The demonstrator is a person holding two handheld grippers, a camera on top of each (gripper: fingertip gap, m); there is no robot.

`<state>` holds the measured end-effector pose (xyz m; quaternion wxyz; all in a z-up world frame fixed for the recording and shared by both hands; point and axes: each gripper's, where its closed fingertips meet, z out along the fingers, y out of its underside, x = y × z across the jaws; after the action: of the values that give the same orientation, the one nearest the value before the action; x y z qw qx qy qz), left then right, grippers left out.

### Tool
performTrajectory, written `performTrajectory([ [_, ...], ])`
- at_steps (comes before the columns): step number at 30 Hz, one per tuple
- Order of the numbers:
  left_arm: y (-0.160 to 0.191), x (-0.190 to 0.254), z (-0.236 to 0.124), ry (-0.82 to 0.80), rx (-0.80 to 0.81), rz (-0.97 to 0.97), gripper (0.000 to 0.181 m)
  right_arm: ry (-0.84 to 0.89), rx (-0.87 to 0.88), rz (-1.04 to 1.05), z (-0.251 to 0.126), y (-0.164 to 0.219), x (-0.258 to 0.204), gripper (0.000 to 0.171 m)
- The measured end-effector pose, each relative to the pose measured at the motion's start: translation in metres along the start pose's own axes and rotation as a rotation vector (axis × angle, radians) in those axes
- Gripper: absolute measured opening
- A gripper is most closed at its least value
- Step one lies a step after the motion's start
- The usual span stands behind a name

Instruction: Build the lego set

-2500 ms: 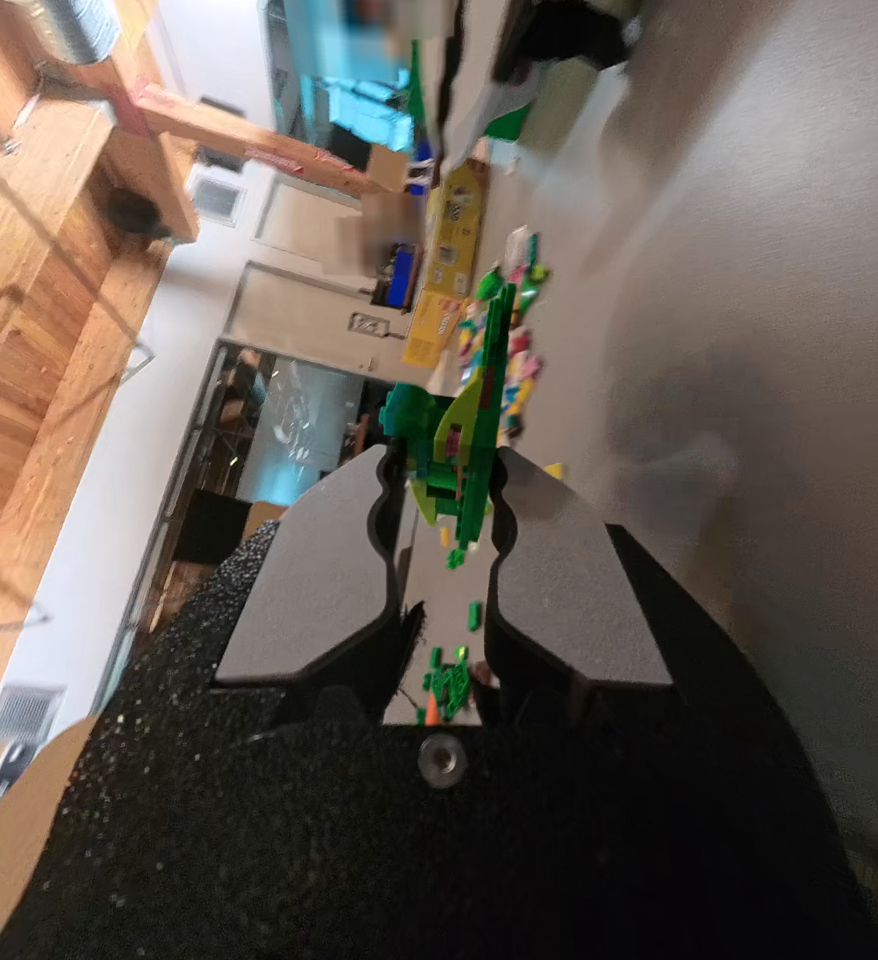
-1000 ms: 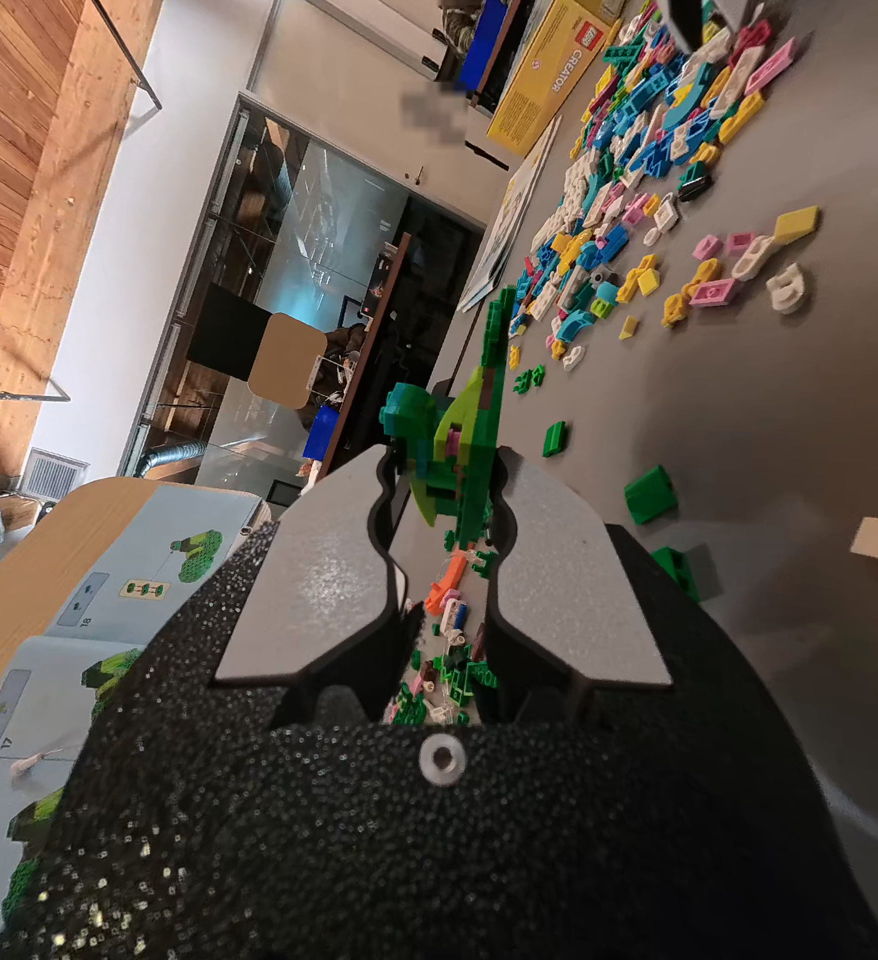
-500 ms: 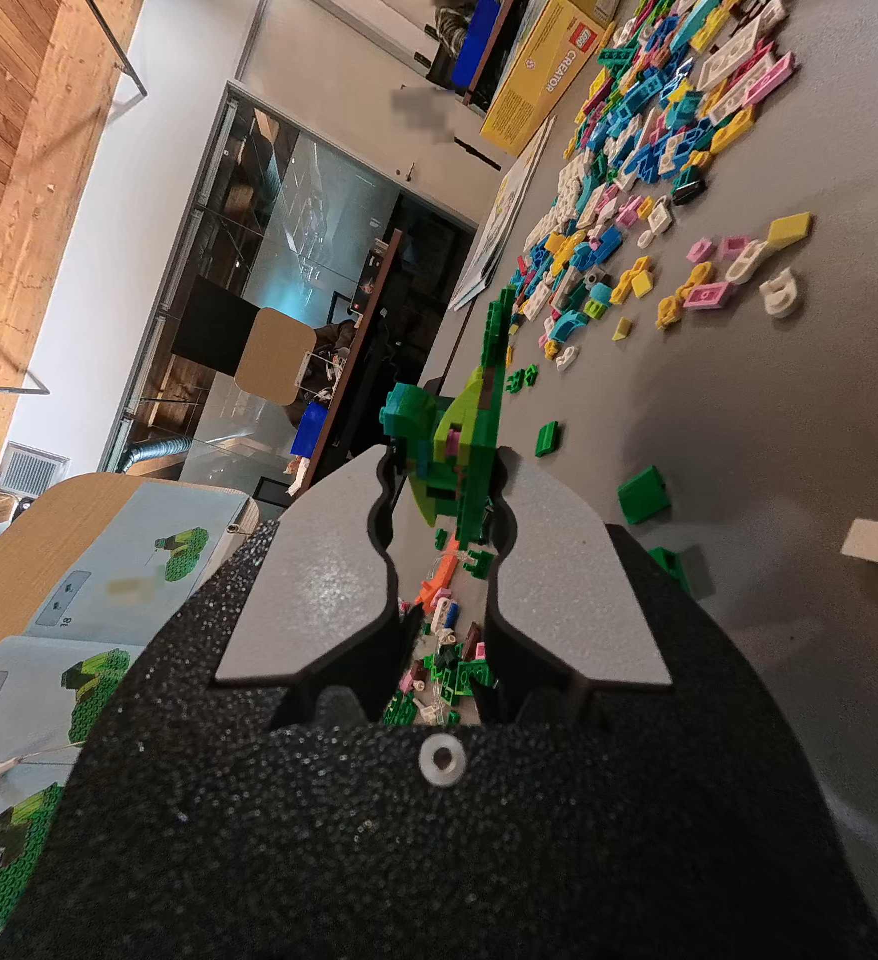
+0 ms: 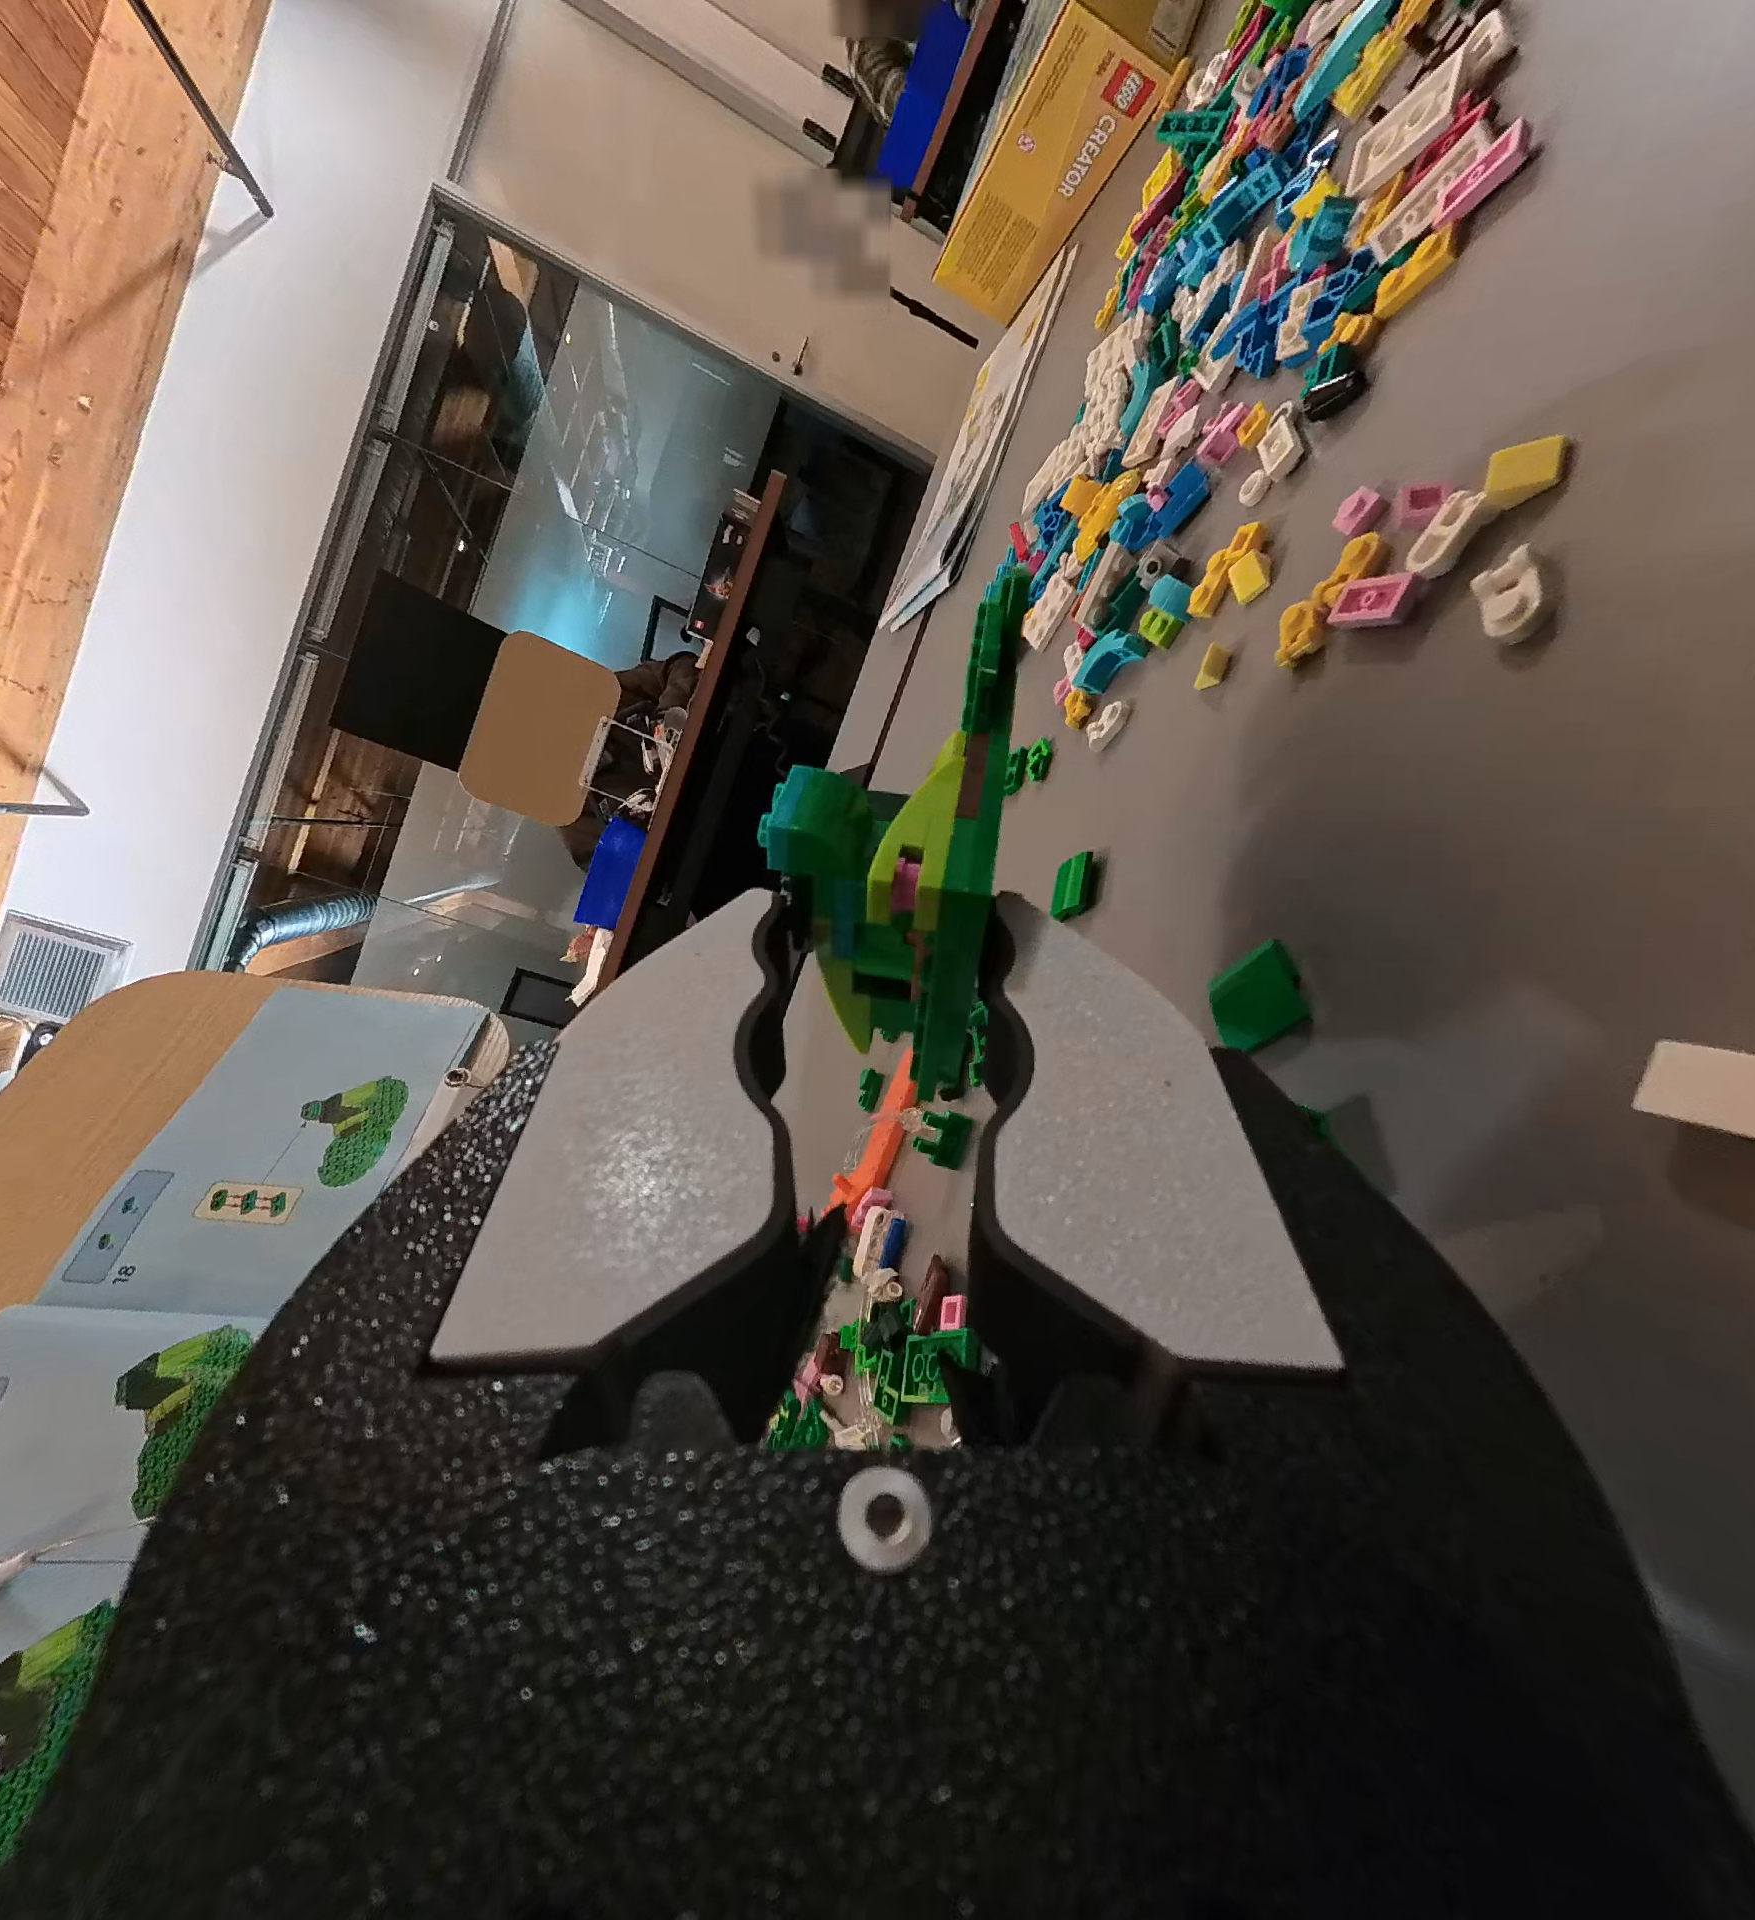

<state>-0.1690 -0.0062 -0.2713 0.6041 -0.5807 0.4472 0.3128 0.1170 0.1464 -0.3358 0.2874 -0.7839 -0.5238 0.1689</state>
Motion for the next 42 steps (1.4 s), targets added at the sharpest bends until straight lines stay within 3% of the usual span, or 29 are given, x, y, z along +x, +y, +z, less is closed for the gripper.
performTrajectory([
  [12, 0.001, 0.002, 0.001, 0.013, -0.003, -0.006, 0.034, 0.196, 0.046, -0.034, -0.009, -0.010, 0.025, 0.023],
  [16, 0.001, 0.003, 0.001, 0.018, -0.005, -0.004, 0.034, 0.088, 0.089, -0.056, -0.005, -0.019, 0.006, 0.024],
  [20, 0.001, 0.003, 0.001, 0.020, -0.005, -0.003, 0.034, 0.106, -0.035, -0.097, 0.008, -0.003, 0.006, 0.023],
  [35, 0.000, 0.004, 0.001, 0.025, -0.003, -0.003, 0.034, 0.270, -0.045, 0.203, -0.018, 0.023, 0.056, 0.018],
  [39, 0.001, 0.005, 0.001, 0.028, -0.006, -0.002, 0.034, 0.103, 0.125, 0.084, -0.014, -0.016, 0.021, 0.020],
  [42, 0.000, 0.005, 0.001, 0.029, -0.004, -0.002, 0.034, 0.036, 0.113, 0.026, -0.001, -0.023, 0.003, 0.025],
])
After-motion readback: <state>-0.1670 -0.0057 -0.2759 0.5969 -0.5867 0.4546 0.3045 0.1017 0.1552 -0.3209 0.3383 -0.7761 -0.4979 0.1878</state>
